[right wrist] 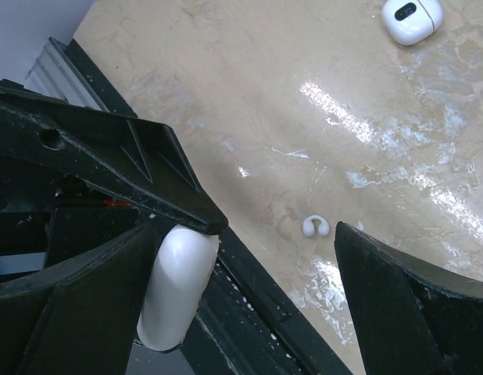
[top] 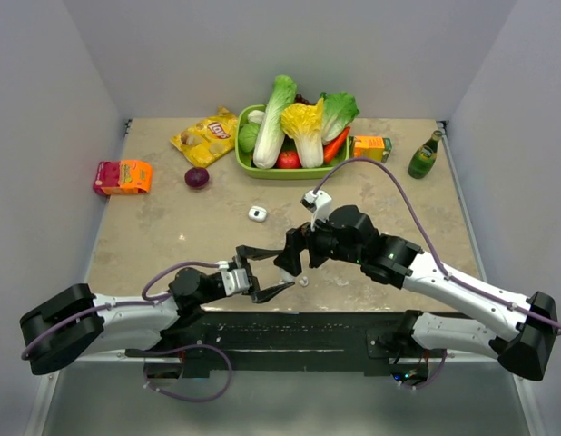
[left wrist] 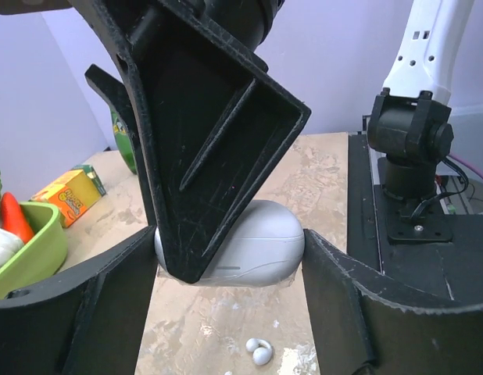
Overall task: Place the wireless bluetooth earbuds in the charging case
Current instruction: Open the charging case.
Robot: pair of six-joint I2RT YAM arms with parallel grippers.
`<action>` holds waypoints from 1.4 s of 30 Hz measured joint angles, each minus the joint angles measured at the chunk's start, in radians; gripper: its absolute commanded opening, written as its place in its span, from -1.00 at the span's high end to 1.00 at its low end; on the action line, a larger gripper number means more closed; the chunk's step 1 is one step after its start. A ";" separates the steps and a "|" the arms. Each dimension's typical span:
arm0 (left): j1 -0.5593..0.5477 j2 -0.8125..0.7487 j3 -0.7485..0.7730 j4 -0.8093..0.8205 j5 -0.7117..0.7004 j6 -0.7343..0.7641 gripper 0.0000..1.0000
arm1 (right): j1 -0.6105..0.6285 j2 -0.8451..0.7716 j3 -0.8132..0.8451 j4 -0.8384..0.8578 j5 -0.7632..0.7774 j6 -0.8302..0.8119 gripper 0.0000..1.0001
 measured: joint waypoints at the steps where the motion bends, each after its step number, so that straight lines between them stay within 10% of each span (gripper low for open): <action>1: -0.003 -0.002 0.000 0.000 -0.005 0.009 1.00 | 0.000 0.000 -0.001 0.002 0.000 0.001 -0.96; 32: -0.024 -0.043 0.000 0.008 -0.109 0.064 1.00 | 0.001 -0.150 -0.029 -0.043 0.157 0.027 -0.96; 42: -0.026 -0.043 0.000 0.015 -0.128 0.067 1.00 | 0.001 -0.265 -0.098 0.066 0.110 0.093 -0.68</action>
